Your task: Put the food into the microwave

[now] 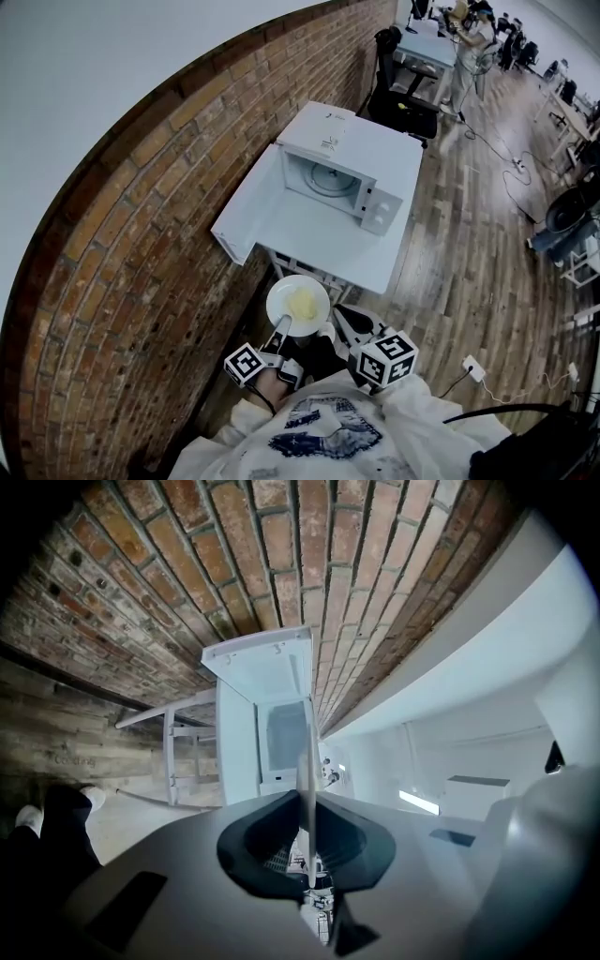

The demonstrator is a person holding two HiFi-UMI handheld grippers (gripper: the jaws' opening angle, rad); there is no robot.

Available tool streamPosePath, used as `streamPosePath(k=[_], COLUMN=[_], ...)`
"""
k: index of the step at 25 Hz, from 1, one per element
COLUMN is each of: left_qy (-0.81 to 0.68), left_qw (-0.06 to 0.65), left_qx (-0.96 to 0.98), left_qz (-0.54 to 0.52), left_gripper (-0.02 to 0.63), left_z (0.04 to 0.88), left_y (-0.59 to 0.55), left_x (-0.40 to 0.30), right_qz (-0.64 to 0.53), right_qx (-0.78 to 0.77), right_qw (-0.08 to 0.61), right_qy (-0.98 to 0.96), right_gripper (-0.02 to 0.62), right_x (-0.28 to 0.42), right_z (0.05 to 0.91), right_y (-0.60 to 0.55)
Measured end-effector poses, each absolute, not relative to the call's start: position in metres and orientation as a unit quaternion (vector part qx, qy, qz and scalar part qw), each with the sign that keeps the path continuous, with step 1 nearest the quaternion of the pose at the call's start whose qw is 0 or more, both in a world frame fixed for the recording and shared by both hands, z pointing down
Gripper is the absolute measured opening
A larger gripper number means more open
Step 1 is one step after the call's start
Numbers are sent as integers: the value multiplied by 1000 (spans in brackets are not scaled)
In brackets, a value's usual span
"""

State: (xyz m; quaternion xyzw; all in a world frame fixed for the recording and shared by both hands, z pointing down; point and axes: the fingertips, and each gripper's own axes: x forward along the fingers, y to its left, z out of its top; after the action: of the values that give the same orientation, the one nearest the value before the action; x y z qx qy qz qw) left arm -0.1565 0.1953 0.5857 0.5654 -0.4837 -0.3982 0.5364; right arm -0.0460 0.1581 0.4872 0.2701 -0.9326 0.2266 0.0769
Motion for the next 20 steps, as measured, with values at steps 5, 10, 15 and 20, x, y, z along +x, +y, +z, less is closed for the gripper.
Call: streamPosePath(k=[5, 10, 15, 20], left_qy=[-483, -482, -468, -472], left_qw=[544, 553, 553, 552], left_qx=[566, 568, 576, 579], left_qz=[-388, -373, -379, -372], left_gripper=[23, 23, 23, 23], left_z=[589, 593, 586, 579], left_y=[158, 105, 33, -29], left_x=[-163, -173, -182, -186], right_qz=[239, 252, 258, 258], right_qx=[274, 287, 296, 296], right_qw=[77, 68, 54, 45], right_qy=[-928, -922, -918, -919], right_gripper=[14, 14, 14, 14], right_x=[-56, -63, -68, -69], right_z=[494, 498, 496, 488], right_y=[119, 62, -6, -63])
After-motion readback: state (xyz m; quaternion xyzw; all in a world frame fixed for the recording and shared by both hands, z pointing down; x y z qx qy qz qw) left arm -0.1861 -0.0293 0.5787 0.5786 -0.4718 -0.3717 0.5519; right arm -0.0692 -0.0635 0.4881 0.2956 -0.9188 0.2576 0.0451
